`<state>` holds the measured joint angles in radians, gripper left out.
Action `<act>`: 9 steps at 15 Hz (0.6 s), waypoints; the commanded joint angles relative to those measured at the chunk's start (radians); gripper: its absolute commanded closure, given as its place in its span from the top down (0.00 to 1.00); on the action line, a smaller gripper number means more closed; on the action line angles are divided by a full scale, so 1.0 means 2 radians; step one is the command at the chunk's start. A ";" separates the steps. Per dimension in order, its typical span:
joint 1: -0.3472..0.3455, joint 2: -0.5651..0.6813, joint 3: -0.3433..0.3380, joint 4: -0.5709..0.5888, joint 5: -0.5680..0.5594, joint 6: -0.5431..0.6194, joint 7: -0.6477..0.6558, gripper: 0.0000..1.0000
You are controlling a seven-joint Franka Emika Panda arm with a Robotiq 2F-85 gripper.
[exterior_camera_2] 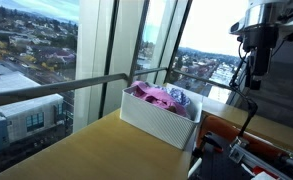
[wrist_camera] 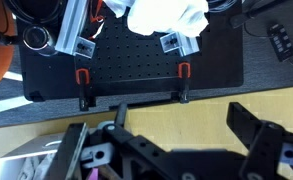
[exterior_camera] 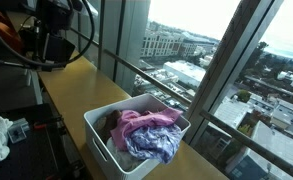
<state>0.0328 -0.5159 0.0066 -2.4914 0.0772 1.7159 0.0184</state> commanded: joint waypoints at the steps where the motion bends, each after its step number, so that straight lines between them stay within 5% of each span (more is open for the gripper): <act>1: -0.003 0.000 0.002 0.001 0.001 -0.001 -0.001 1.00; 9: -0.002 0.043 0.003 0.030 -0.002 0.021 -0.006 1.00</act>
<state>0.0327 -0.5078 0.0072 -2.4888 0.0771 1.7227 0.0183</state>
